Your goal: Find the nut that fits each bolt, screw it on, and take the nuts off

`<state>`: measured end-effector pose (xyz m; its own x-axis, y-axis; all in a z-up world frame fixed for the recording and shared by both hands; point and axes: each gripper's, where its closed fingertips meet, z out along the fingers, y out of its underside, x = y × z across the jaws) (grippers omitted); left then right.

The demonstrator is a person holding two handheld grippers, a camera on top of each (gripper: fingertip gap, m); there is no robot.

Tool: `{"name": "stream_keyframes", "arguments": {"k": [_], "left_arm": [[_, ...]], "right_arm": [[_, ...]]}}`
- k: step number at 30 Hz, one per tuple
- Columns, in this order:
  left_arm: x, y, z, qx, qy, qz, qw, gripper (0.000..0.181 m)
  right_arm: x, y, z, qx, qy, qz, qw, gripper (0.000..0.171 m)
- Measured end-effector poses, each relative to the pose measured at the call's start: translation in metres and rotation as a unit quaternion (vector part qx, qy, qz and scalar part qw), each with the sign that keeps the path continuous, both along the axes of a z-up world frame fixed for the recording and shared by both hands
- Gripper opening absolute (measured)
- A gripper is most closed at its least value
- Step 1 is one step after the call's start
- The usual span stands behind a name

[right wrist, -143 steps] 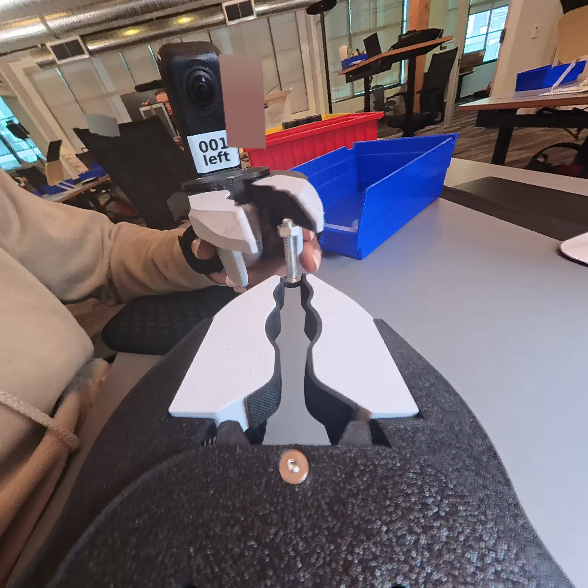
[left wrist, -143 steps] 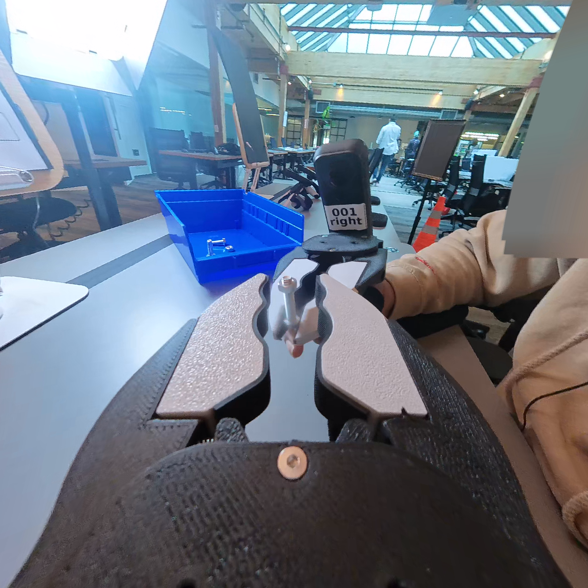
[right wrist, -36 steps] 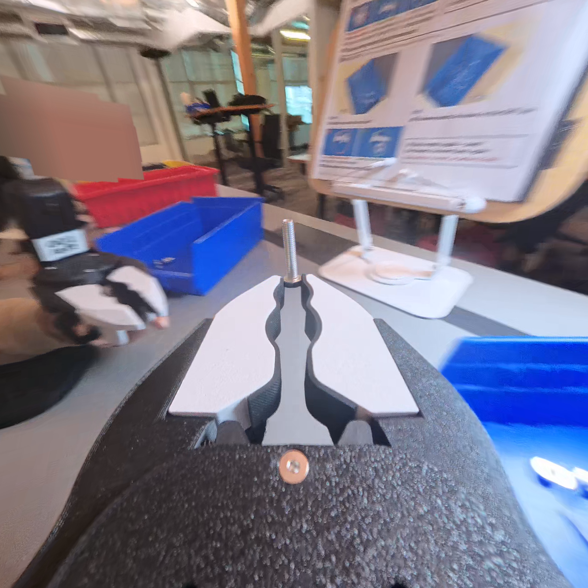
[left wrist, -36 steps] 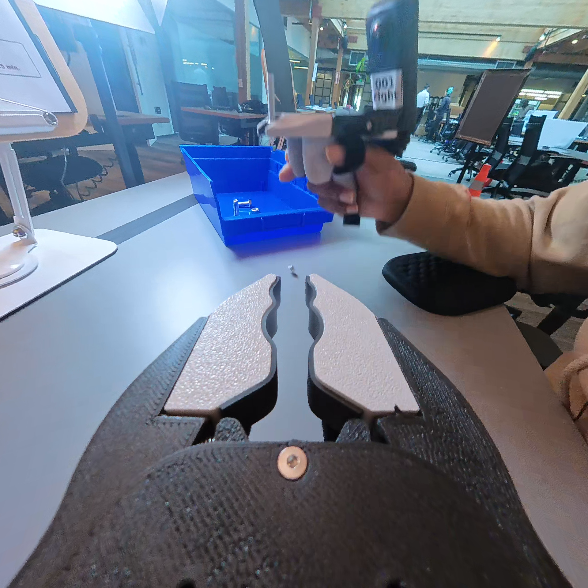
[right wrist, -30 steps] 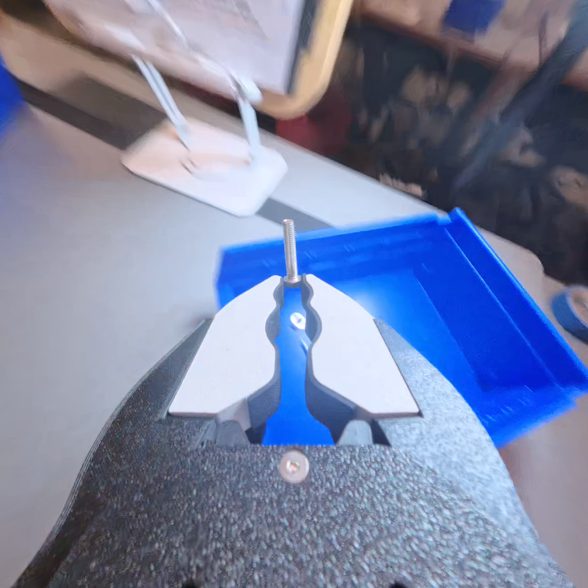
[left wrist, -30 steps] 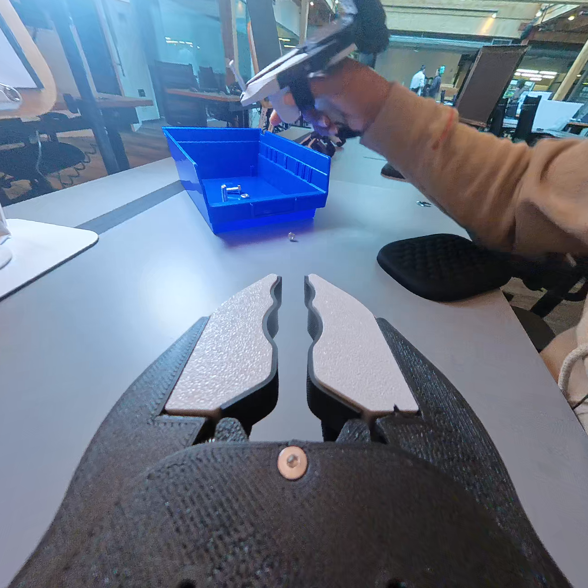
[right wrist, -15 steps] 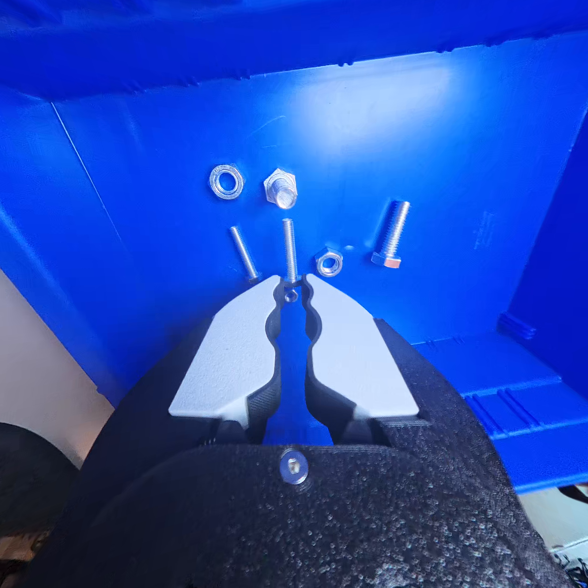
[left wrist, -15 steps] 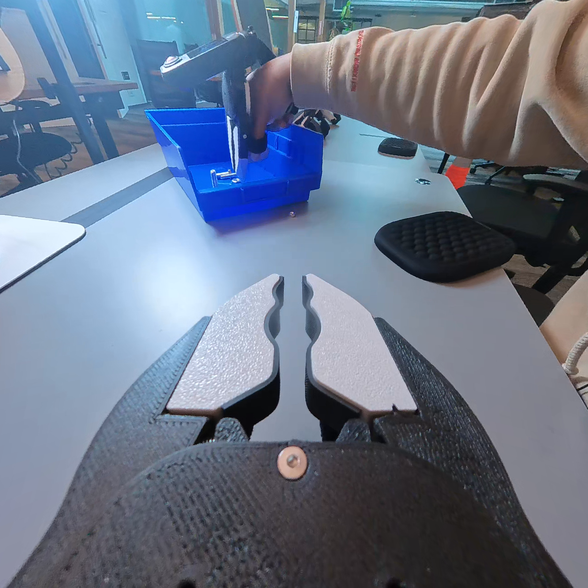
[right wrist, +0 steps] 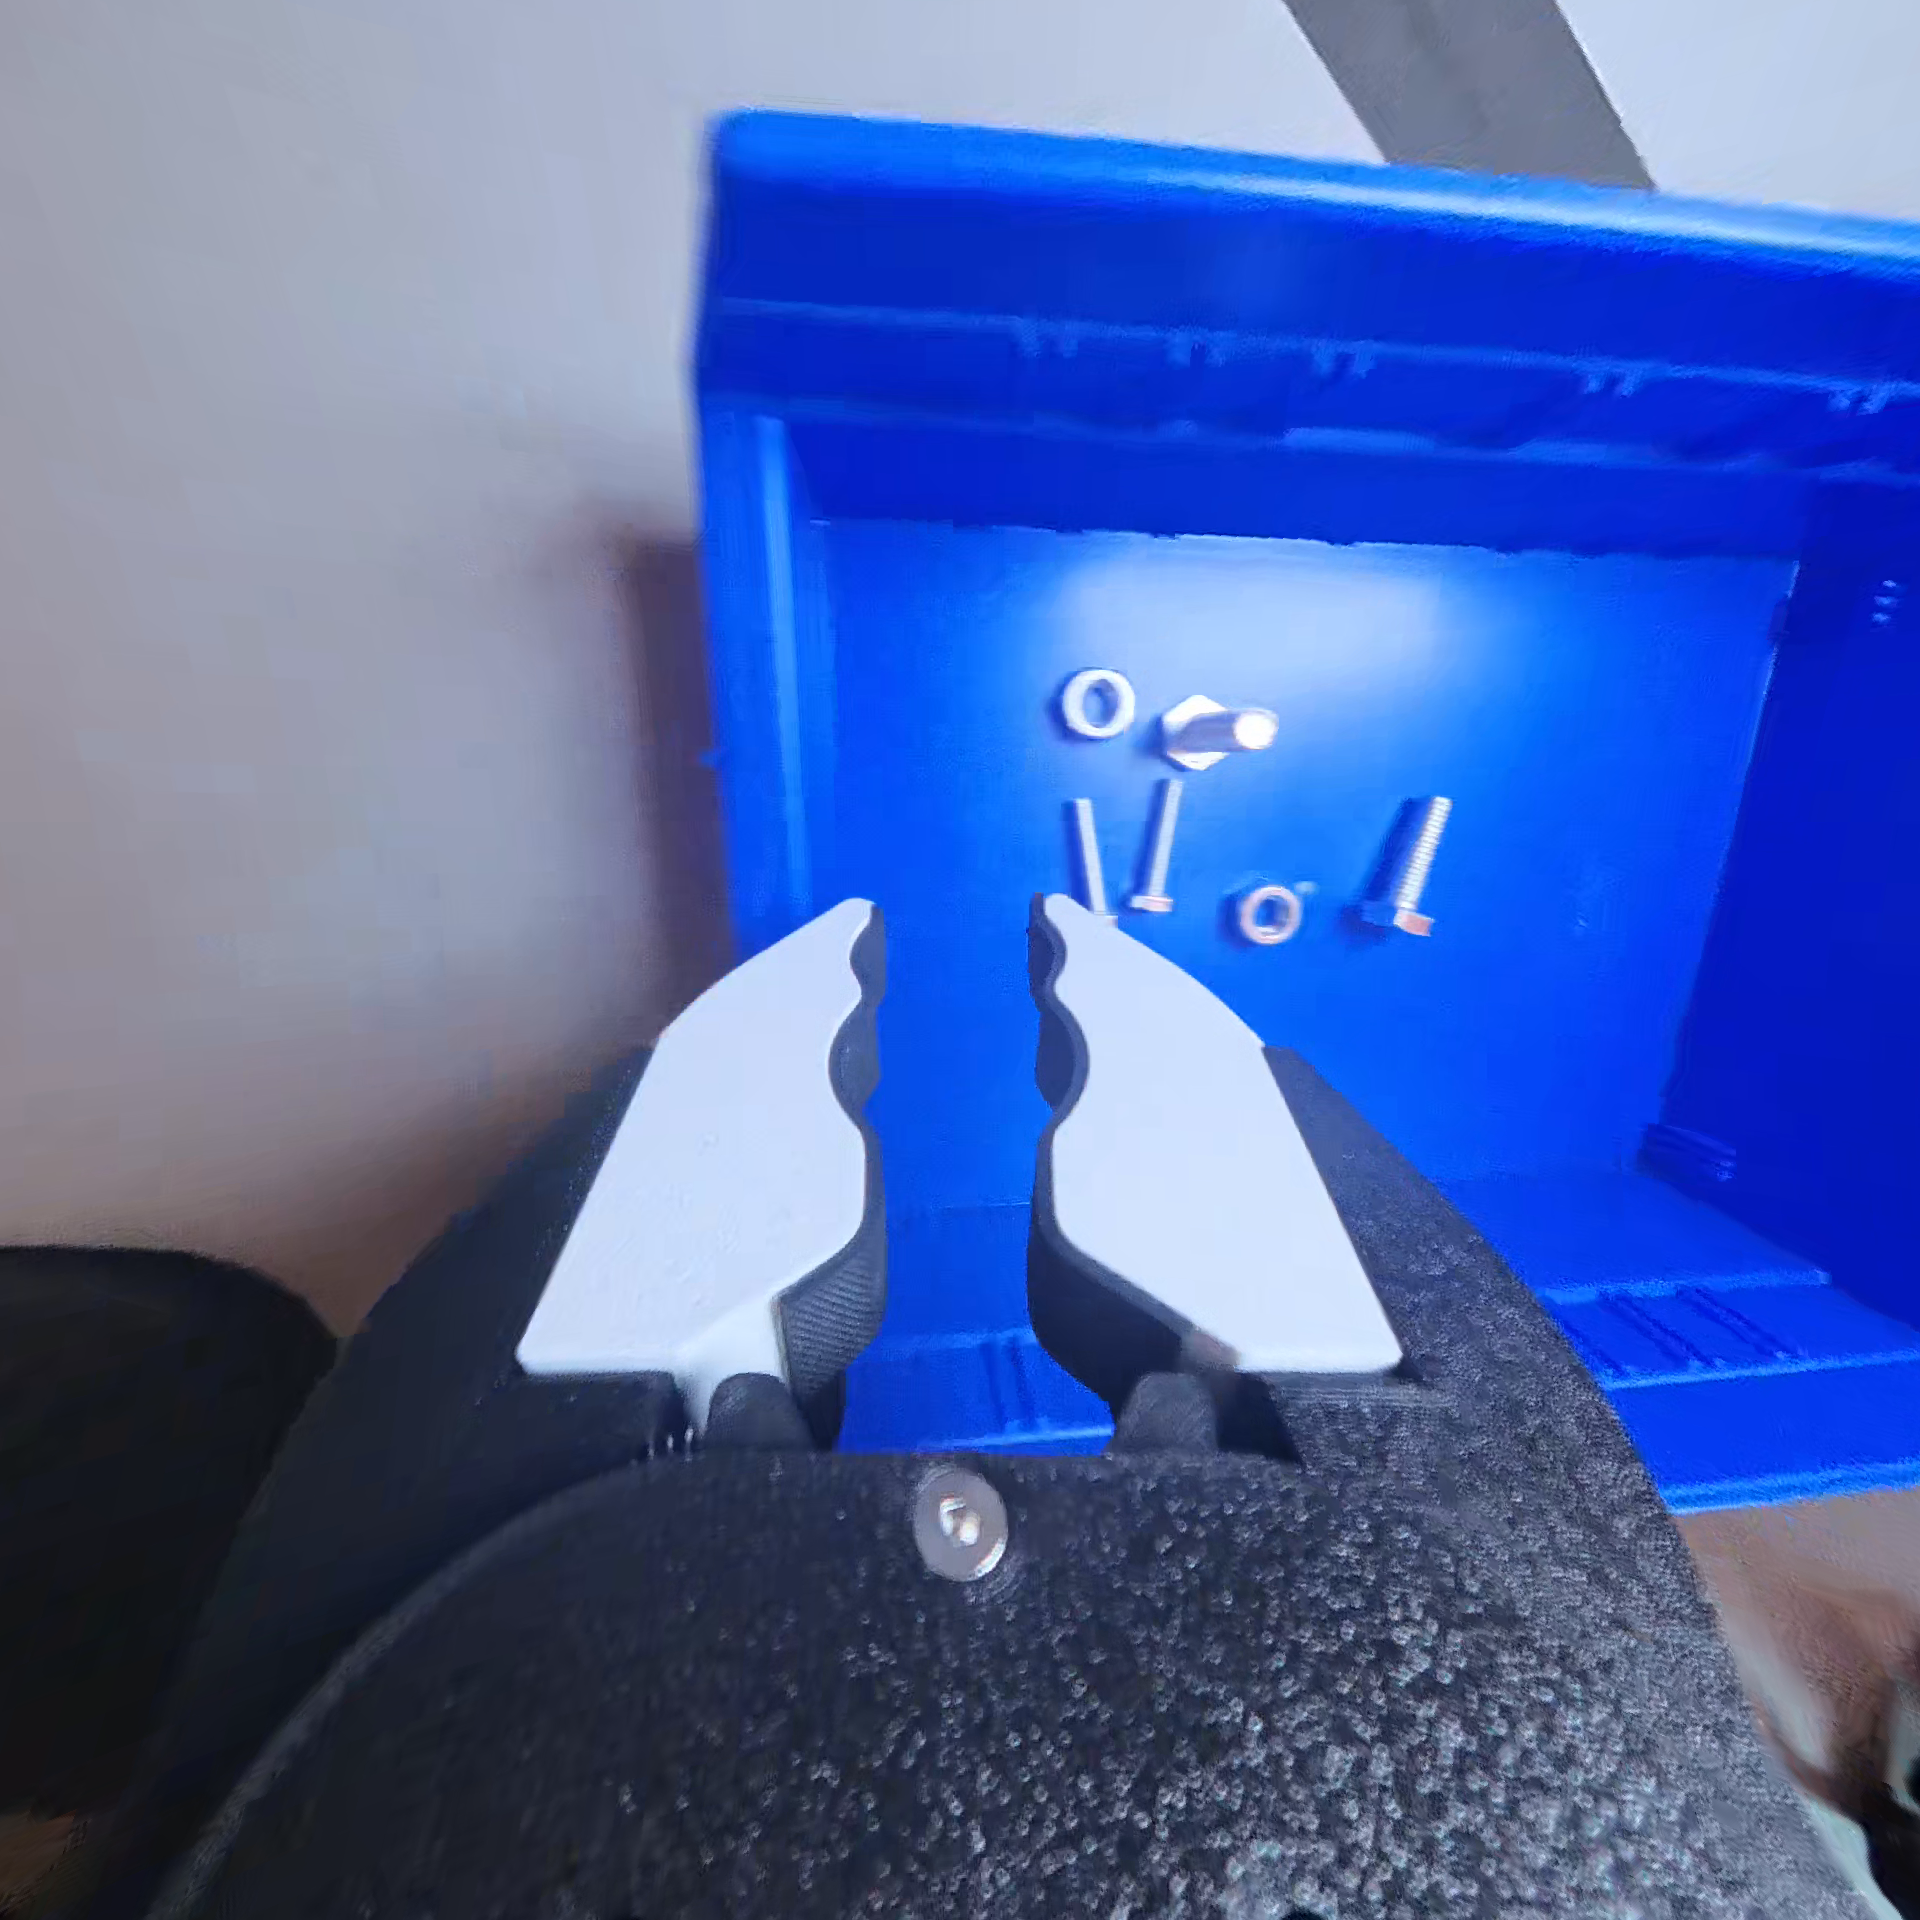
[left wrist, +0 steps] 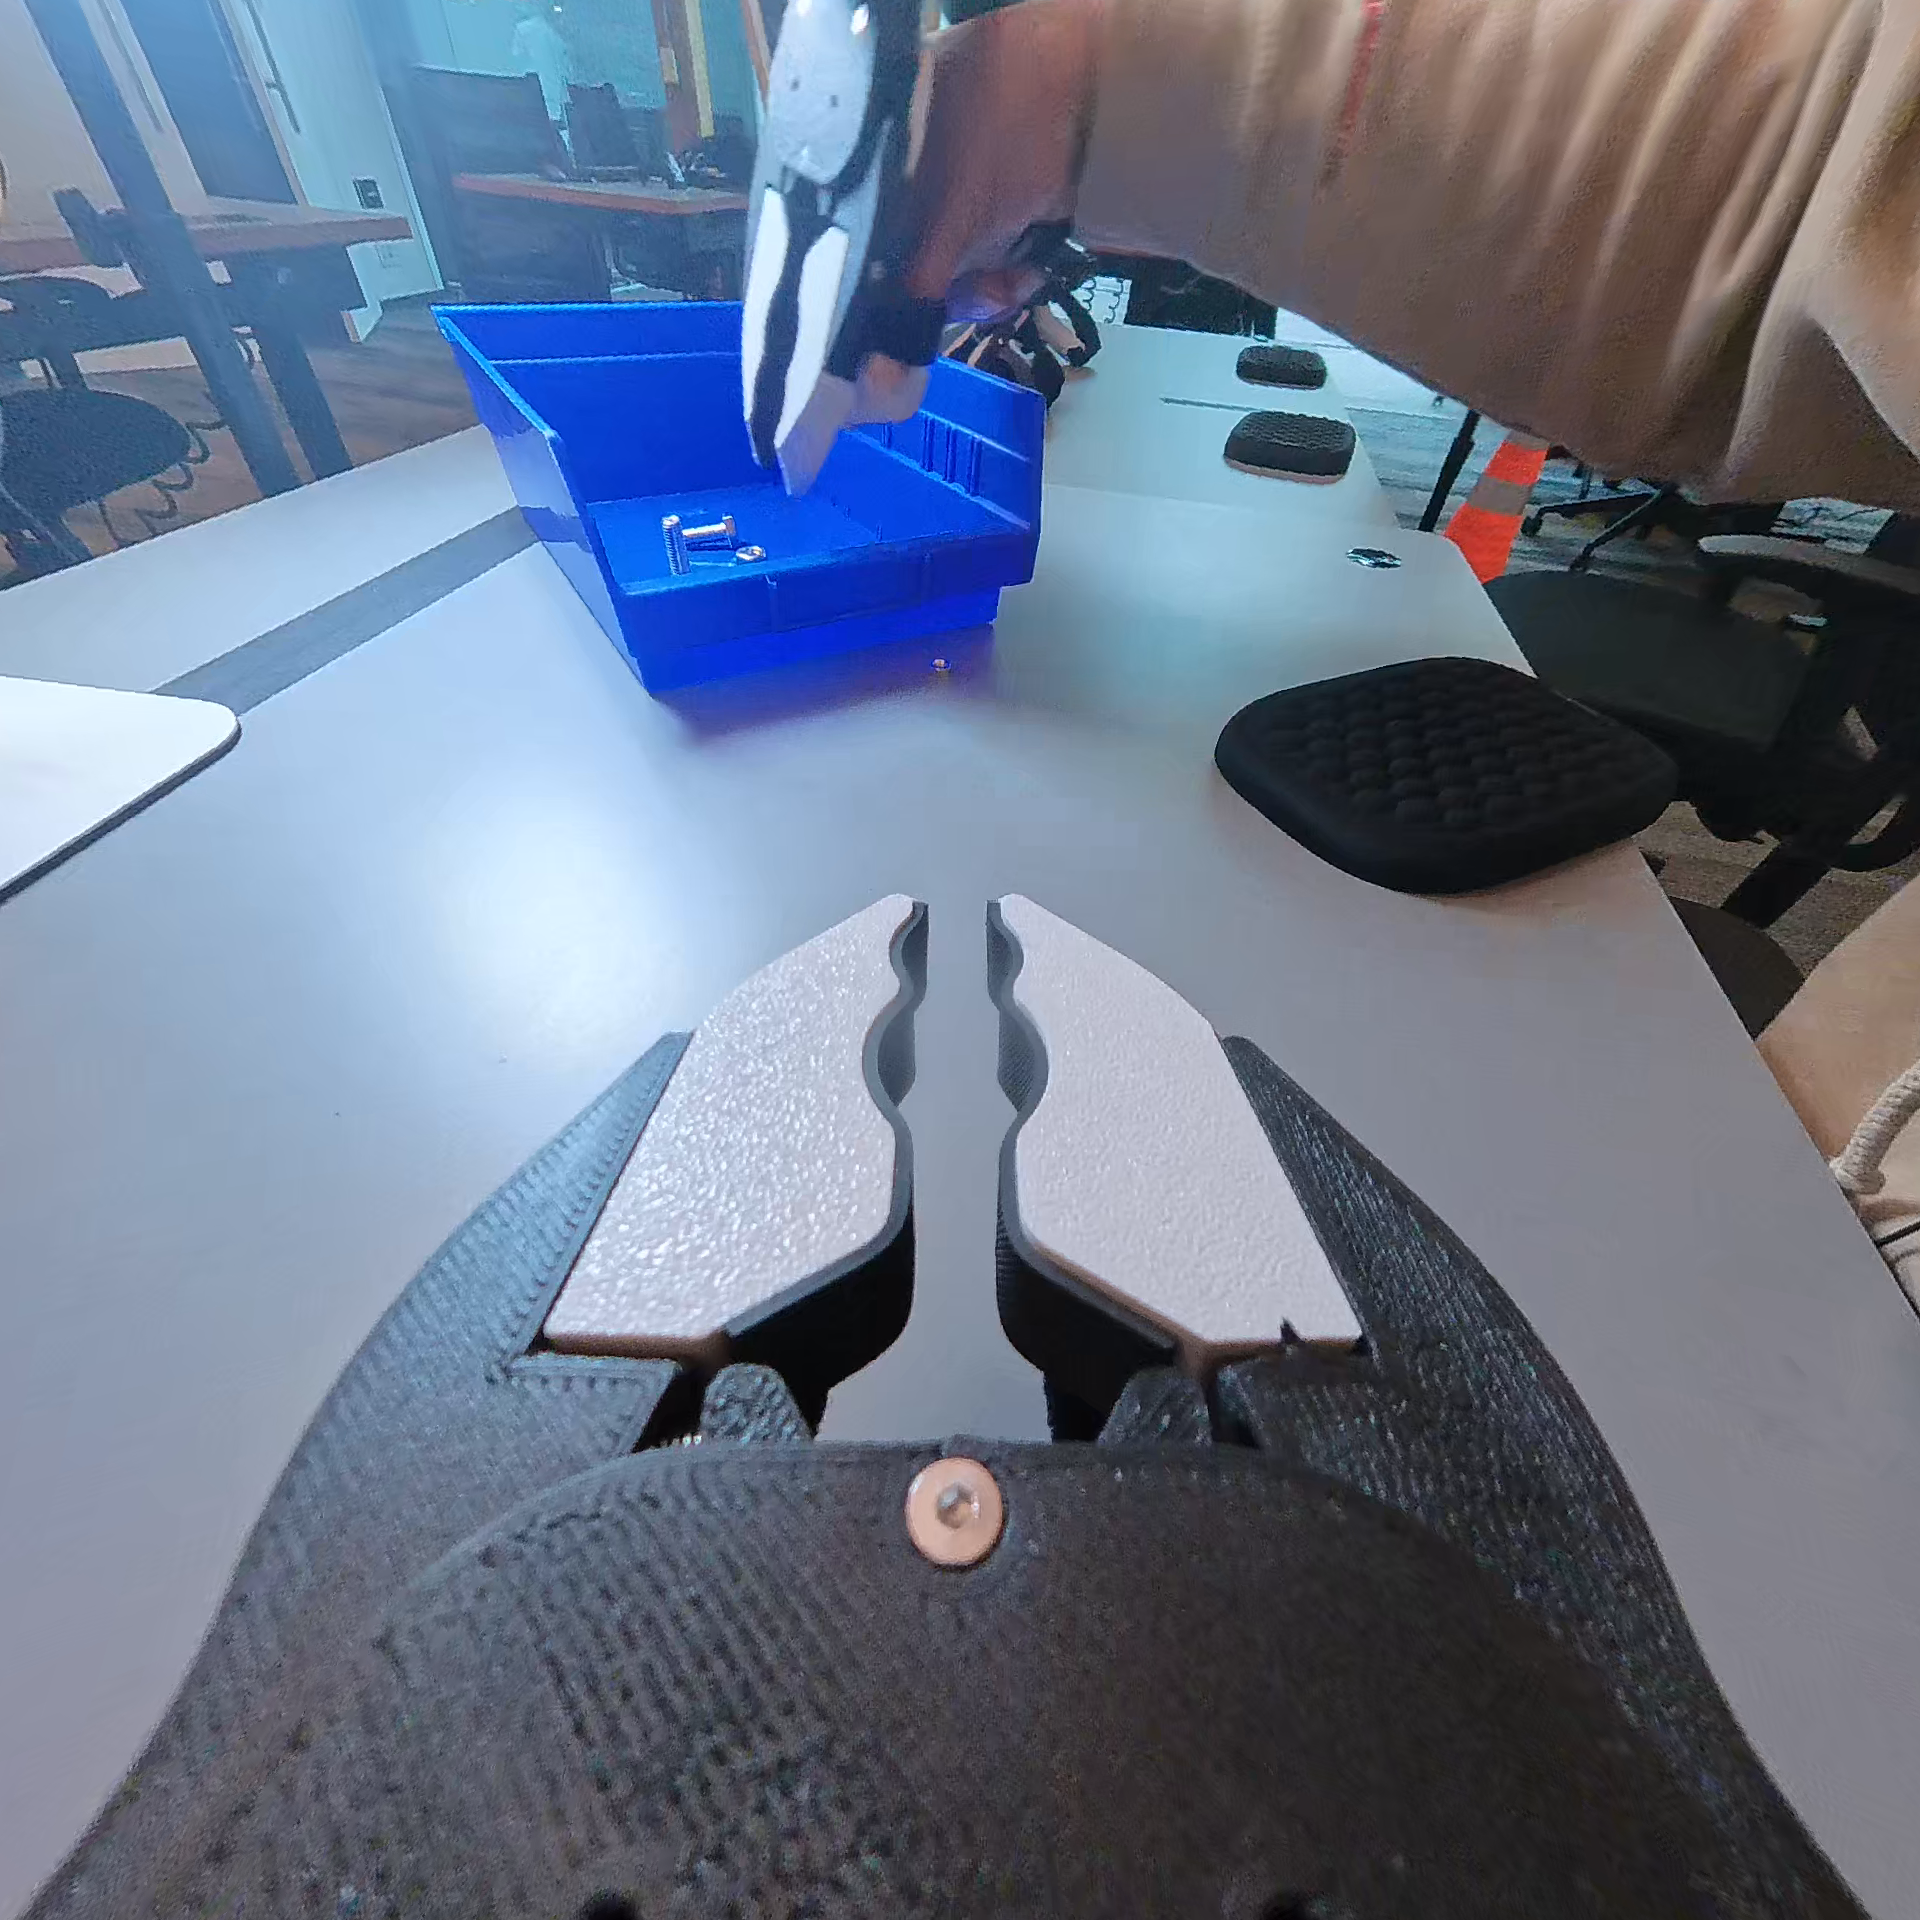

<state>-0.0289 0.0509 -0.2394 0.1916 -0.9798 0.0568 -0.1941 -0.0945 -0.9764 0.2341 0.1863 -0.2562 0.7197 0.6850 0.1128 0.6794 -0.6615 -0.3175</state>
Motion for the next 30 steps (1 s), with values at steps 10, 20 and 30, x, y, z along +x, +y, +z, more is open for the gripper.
{"name": "stream_keyframes", "arguments": {"k": [10,20,30], "left_arm": [[0.001,-0.002,0.0,-0.004,0.0,-0.005,1.0,0.01],[0.001,-0.004,0.0,-0.009,-0.003,-0.008,1.0,0.01],[0.001,-0.004,-0.003,-0.011,0.003,-0.011,1.0,0.01]], "right_arm": [[-0.041,-0.087,-0.043,0.089,0.128,-0.144,0.977,0.024],[-0.015,-0.076,-0.067,0.111,0.116,-0.232,0.96,0.03],[-0.014,-0.076,-0.069,0.075,0.117,-0.218,0.966,0.01]]}}
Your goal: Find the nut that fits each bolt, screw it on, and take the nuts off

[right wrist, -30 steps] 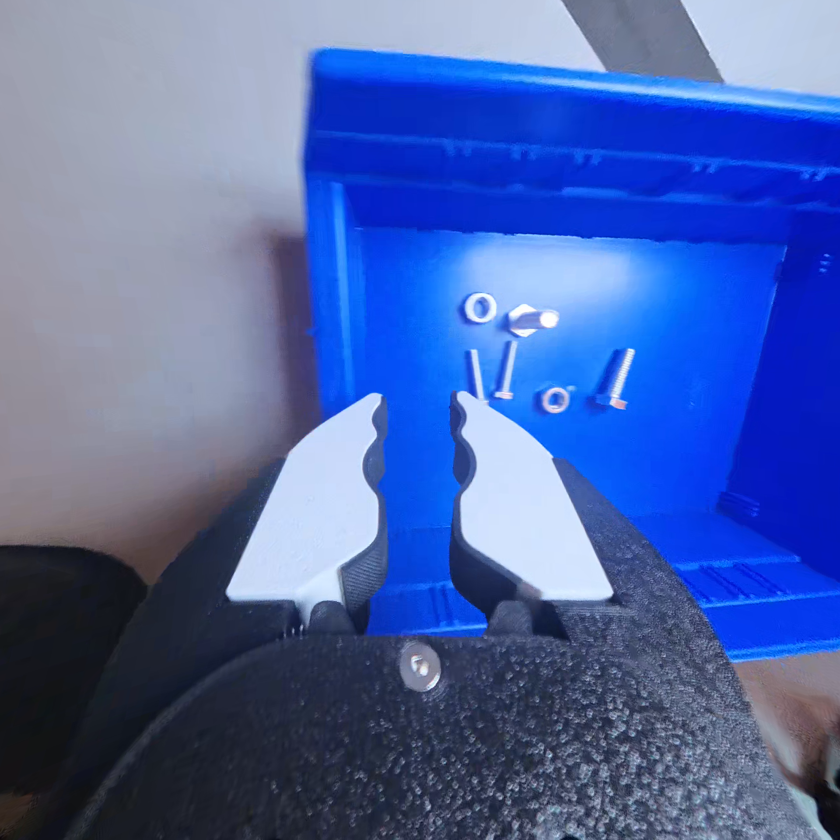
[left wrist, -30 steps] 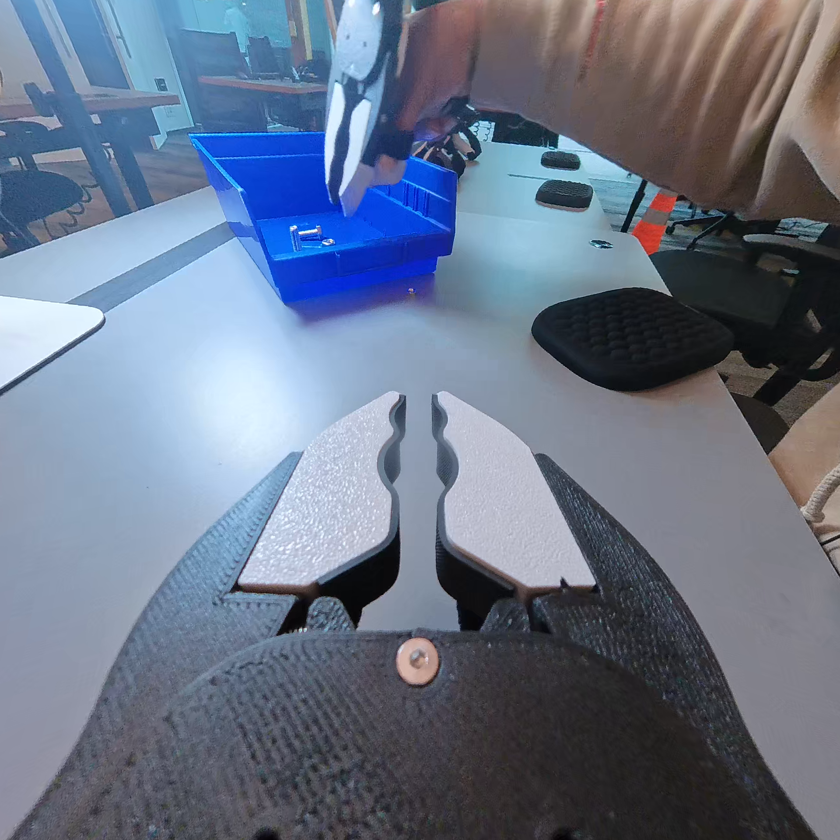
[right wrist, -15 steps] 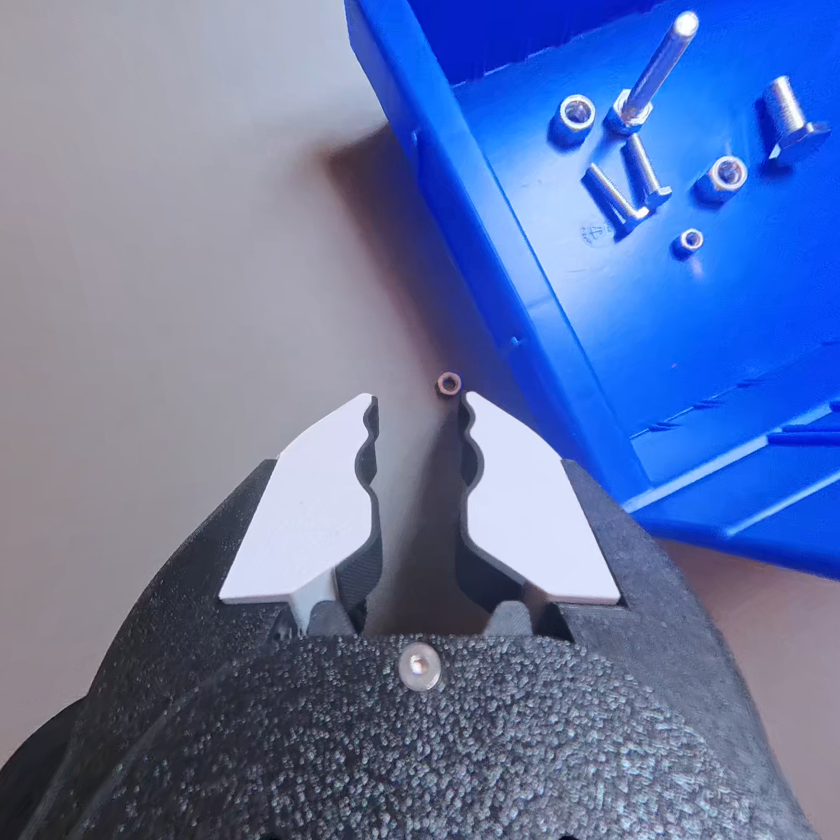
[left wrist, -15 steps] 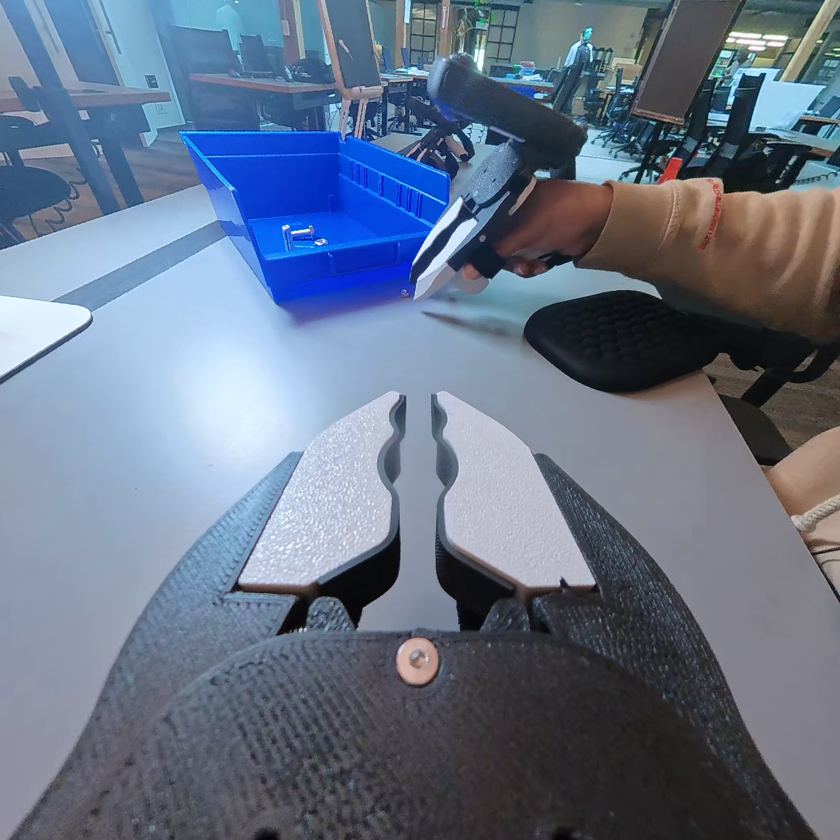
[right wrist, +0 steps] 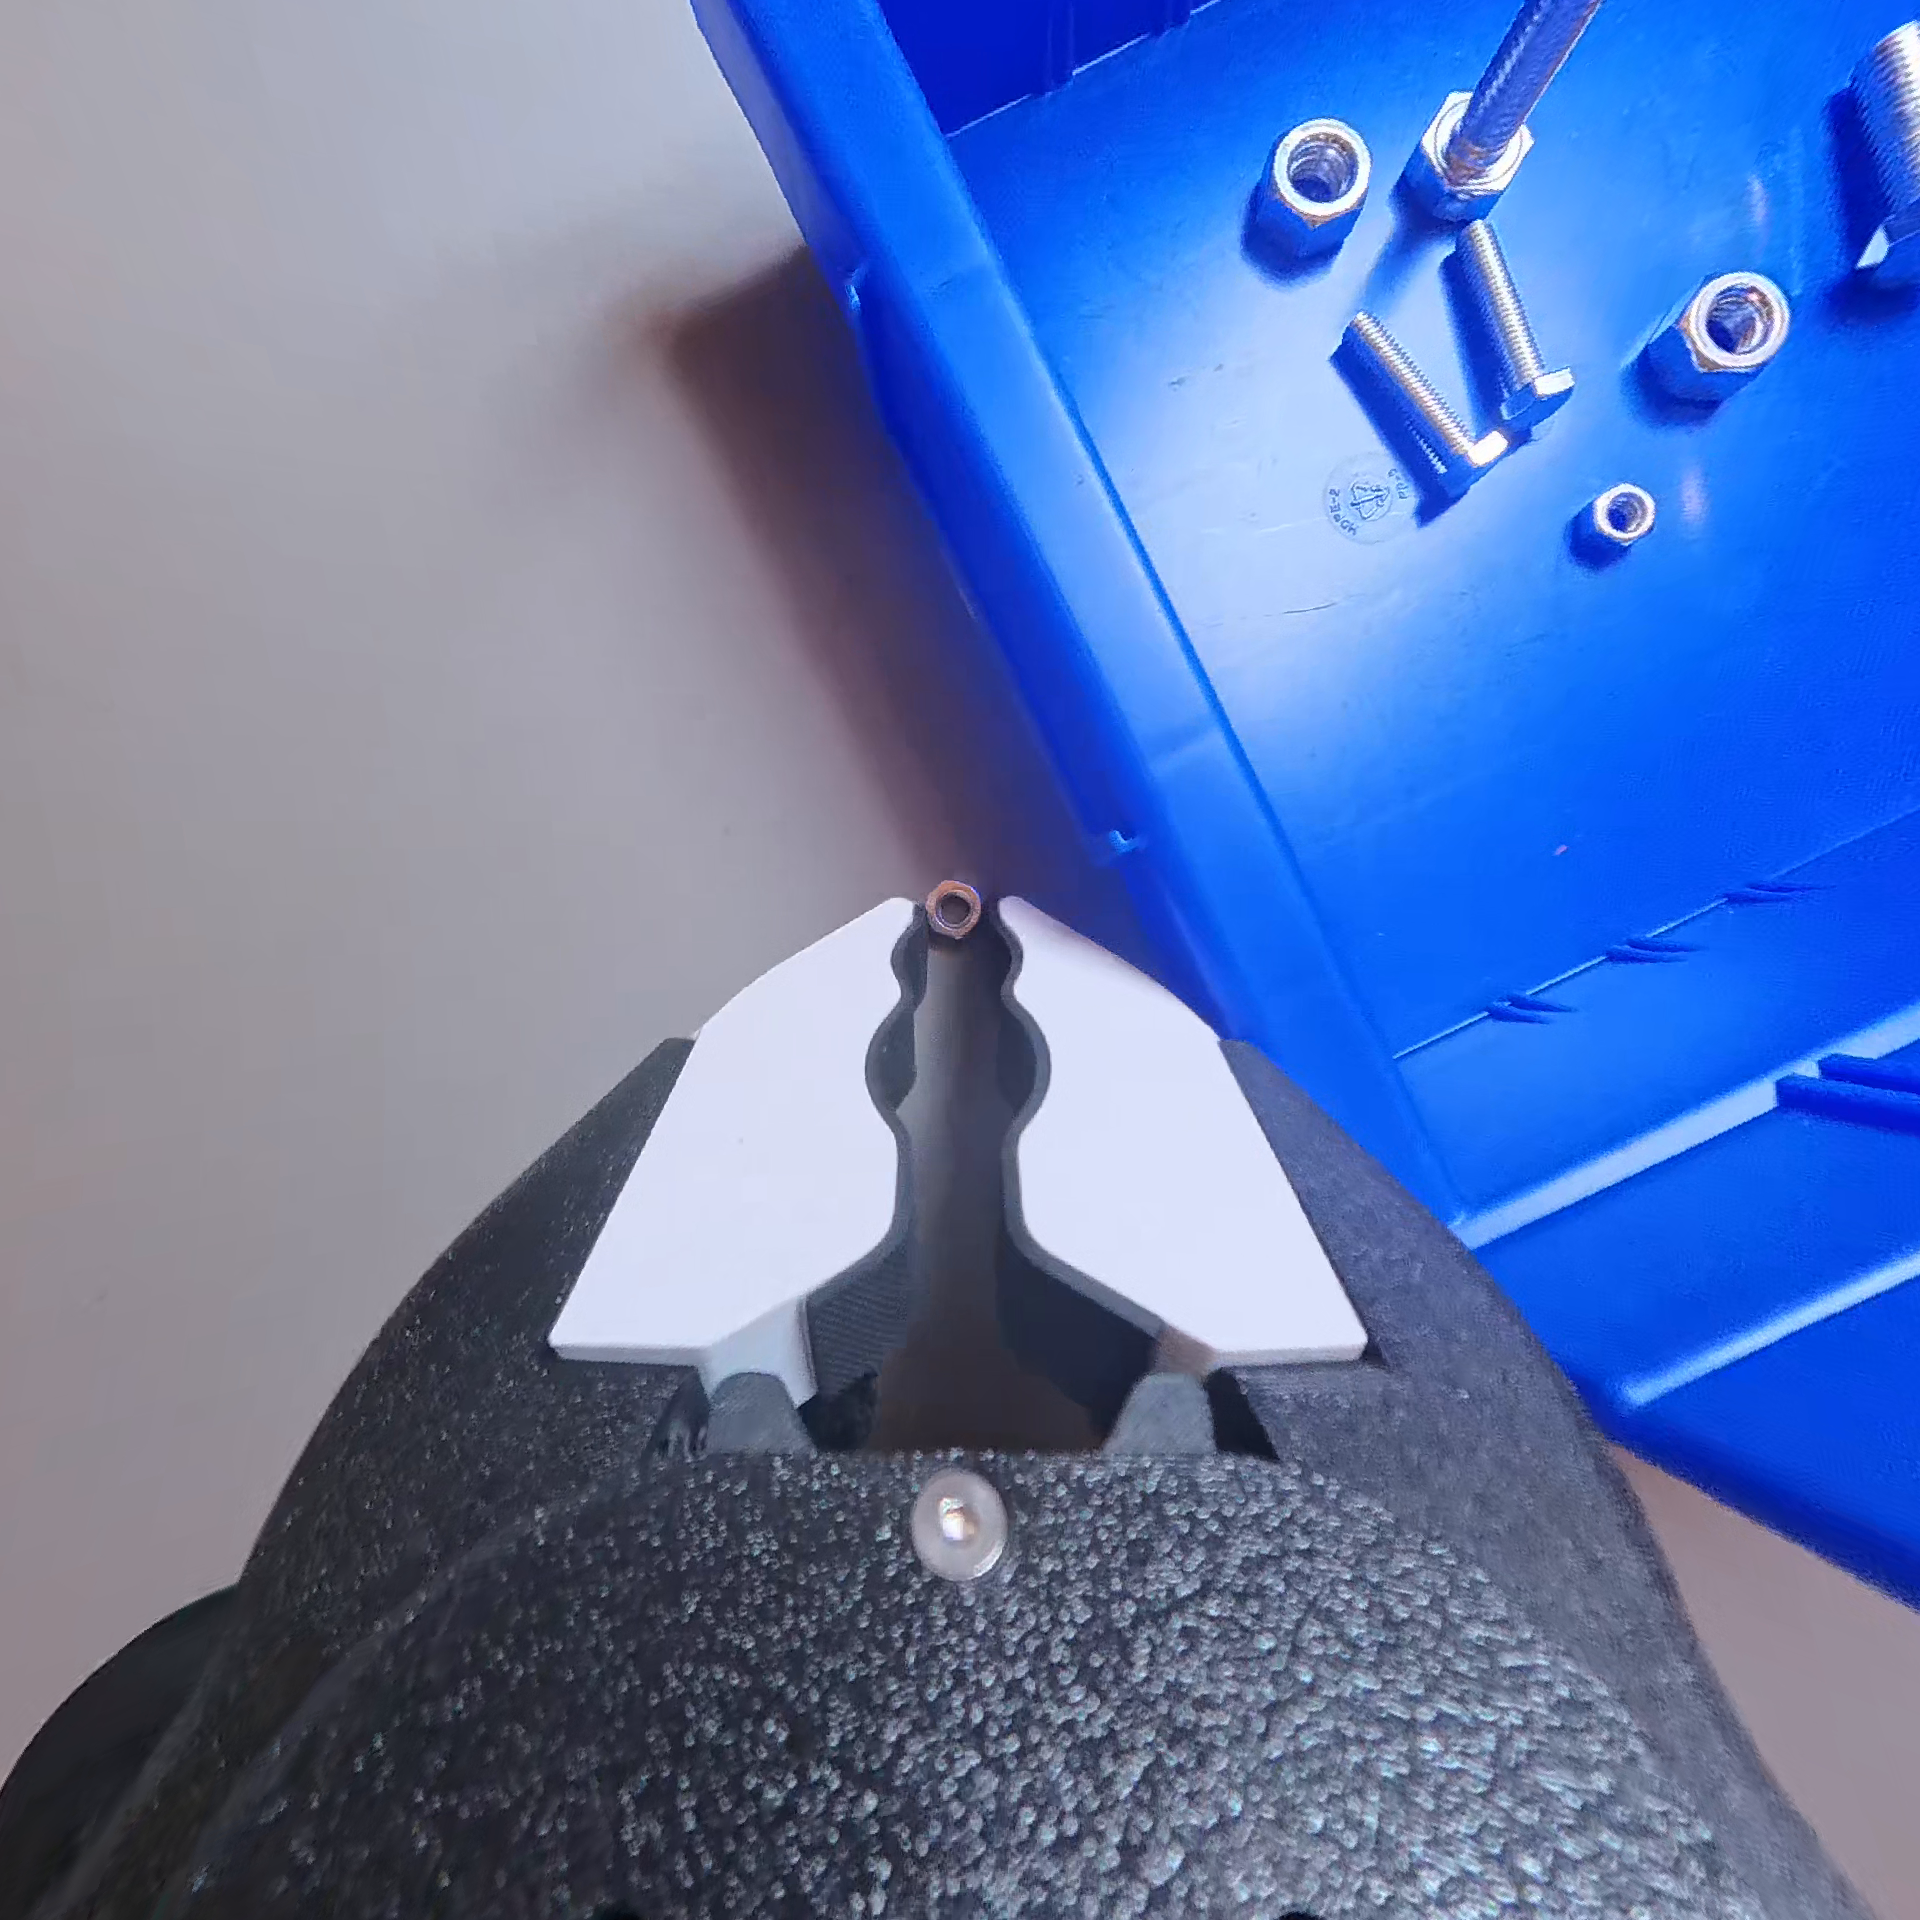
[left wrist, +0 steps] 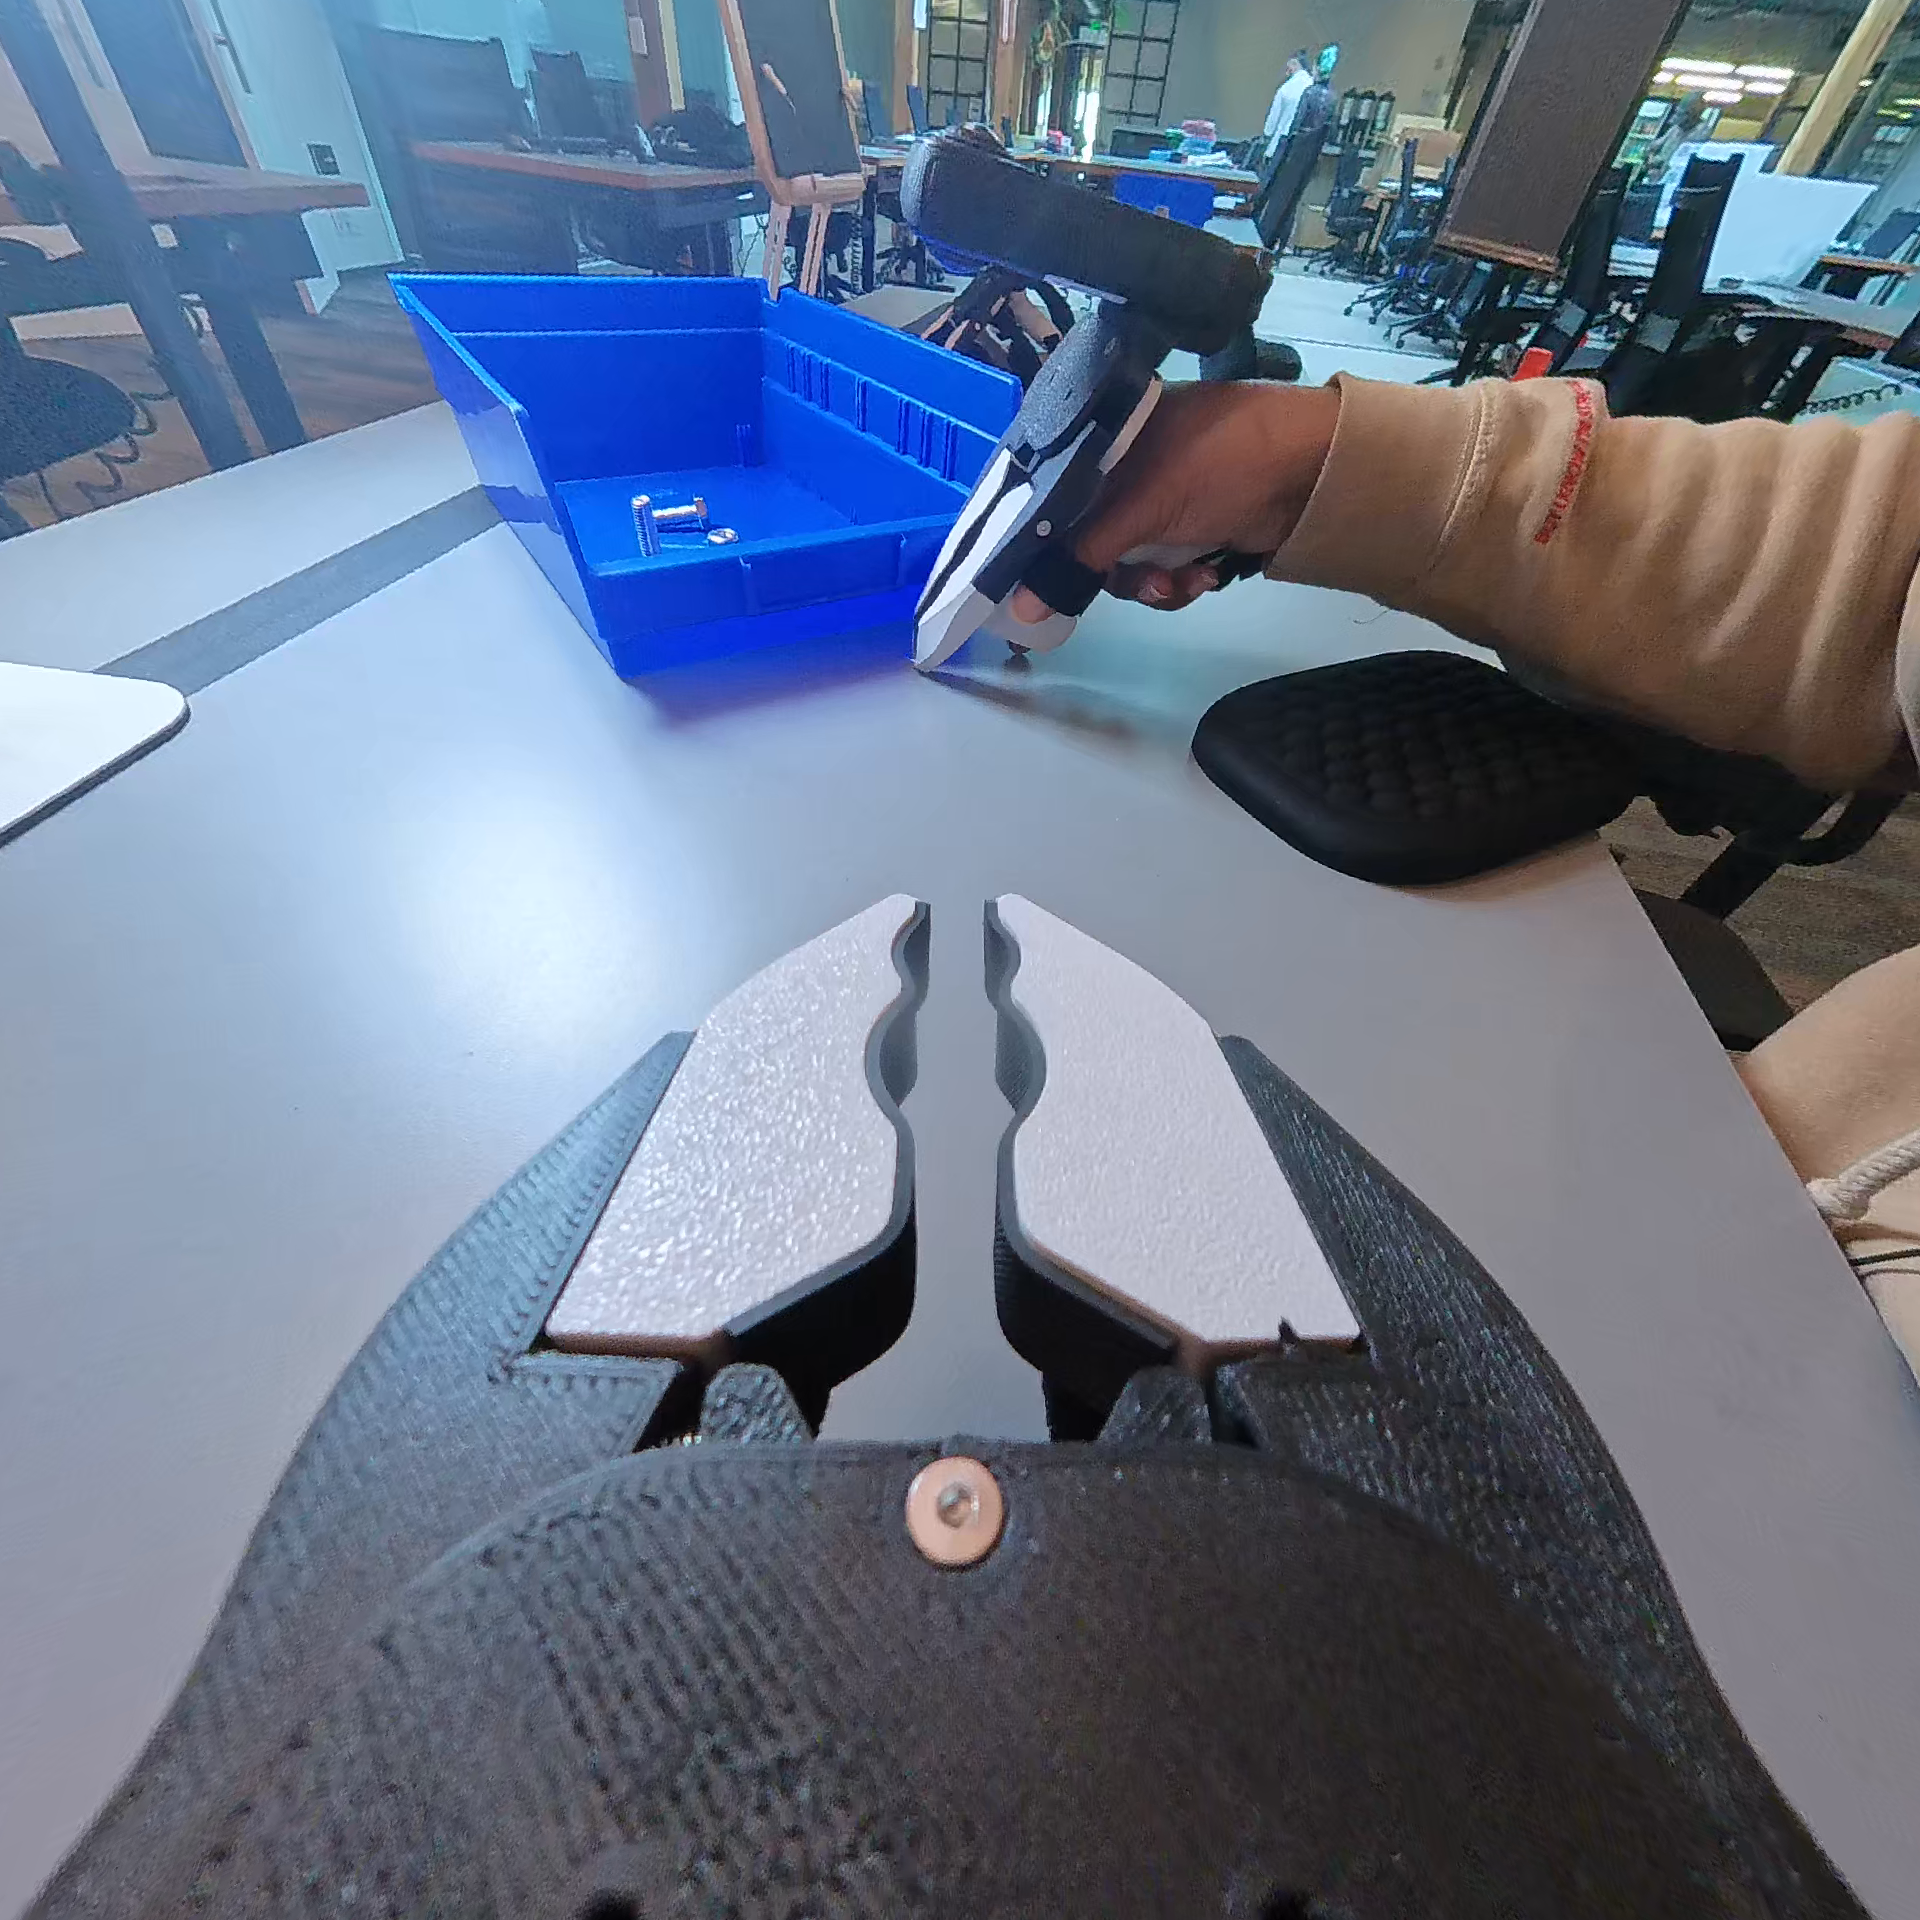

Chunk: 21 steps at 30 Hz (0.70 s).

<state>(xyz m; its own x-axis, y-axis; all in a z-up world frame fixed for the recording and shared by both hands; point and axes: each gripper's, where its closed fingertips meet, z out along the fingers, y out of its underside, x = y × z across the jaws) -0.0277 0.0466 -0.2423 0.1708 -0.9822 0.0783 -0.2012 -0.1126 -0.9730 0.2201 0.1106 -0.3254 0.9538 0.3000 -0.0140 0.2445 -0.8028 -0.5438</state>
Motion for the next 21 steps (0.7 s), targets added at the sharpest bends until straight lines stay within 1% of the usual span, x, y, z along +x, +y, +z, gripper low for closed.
{"name": "stream_keyframes", "arguments": {"k": [1,3,4,6,7,10,12,14,17,19,21], "left_arm": [[0.0,0.0,0.0,0.0,0.0,0.0,1.0,0.01],[0.0,0.0,0.0,0.001,0.0,0.0,1.0,0.01],[0.0,0.0,0.0,0.001,0.001,0.001,1.0,0.01],[-0.001,0.001,-0.001,-0.001,0.001,0.001,1.0,0.009],[-0.001,0.001,-0.001,-0.003,0.0,0.001,1.0,0.009],[-0.001,0.002,-0.002,-0.008,-0.001,0.001,1.0,0.009],[-0.001,0.003,-0.002,-0.008,0.001,0.001,1.0,0.009],[-0.002,0.003,-0.003,-0.005,0.003,0.002,1.0,0.009],[-0.002,0.004,-0.003,0.003,0.008,0.006,1.0,0.009],[-0.003,0.005,-0.003,0.006,0.009,0.01,1.0,0.009],[-0.004,0.006,-0.003,0.006,0.008,0.012,1.0,0.009]], "right_arm": [[-0.003,-0.001,0.0,0.0,0.006,0.009,1.0,0.01],[-0.017,-0.005,0.008,0.003,0.05,0.032,0.998,0.01],[-0.023,-0.003,0.02,0.017,0.074,0.039,0.996,0.01],[-0.025,0.005,0.054,0.056,0.09,0.05,0.993,0.01],[-0.022,0.011,0.072,0.073,0.083,0.054,0.992,0.01],[-0.002,0.042,0.117,0.106,0.026,0.055,0.992,0.01],[0.014,0.067,0.125,0.085,-0.008,0.056,0.995,0.01],[0.038,0.095,0.116,0.05,-0.043,0.041,0.997,0.01],[0.063,0.12,0.074,-0.05,-0.055,0.037,0.997,0.01],[0.077,0.12,0.044,-0.12,-0.082,0.05,0.988,0.01],[0.089,0.114,0.024,-0.167,-0.118,0.07,0.976,0.01]]}}
